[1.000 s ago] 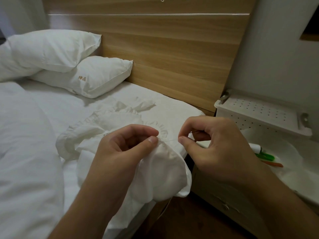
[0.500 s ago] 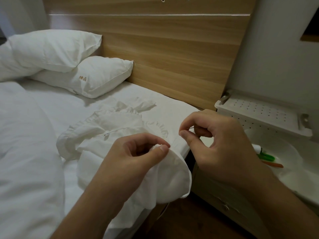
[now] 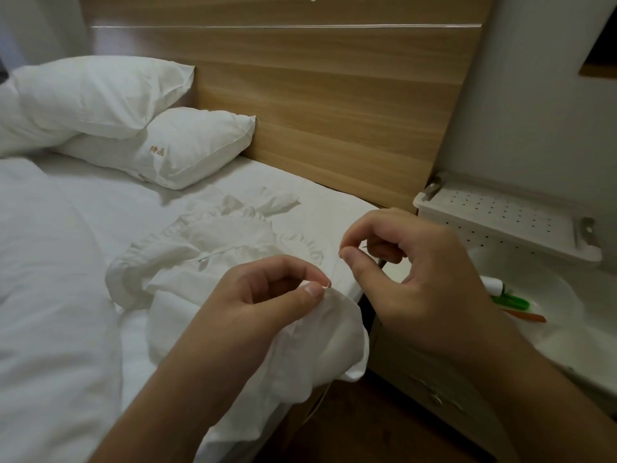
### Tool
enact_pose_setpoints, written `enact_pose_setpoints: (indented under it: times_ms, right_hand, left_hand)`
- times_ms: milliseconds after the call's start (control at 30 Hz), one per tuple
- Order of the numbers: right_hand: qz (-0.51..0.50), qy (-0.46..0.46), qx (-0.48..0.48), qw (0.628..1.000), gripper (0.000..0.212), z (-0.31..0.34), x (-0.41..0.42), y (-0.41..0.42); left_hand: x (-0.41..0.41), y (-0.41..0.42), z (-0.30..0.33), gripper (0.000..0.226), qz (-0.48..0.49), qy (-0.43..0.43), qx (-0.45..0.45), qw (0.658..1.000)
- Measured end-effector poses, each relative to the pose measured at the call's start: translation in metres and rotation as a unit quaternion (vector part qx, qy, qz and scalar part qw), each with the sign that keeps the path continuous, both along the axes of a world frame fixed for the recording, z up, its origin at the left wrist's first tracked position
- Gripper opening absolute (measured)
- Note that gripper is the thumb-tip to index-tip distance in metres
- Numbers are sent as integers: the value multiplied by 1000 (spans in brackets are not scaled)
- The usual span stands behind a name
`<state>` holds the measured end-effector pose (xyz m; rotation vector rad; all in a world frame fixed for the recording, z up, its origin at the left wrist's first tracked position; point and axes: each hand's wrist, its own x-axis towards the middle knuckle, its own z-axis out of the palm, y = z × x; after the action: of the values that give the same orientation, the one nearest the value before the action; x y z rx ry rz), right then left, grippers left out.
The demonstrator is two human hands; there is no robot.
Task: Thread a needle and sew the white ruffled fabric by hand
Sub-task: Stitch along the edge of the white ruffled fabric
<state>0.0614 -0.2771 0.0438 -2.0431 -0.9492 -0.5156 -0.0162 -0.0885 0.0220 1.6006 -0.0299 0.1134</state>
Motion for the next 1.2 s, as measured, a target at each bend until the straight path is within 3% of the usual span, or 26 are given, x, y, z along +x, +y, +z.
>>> enact_pose_setpoints:
  times_ms: [300,567,633,833,1033,1200]
  right_hand:
    - [-24,-25,-16,999,3,1,2,-4]
    - [-14,-23,-37,999,5,1,1,0]
    - [-11,5,-33,999,6,0,1,1]
    - [-11,118,16,993,14,0,3,-1]
    - [-4,353,159,922,38,-10,16,-6]
    - [-30,417,191,888,39,-25,20,0]
  left_hand:
    - [-4,-3,6,8,15,2,34,999]
    - [-4,-7,7,11,-1,9,117,993]
    - [-4,-7,8,5,2,8,111,994]
    - [-2,-8,4,17,38,-27,69,997]
    - [-2,-4,5,15,31,-21,-42,998]
    - [-4,-7,7,11,21,-20,-104,994]
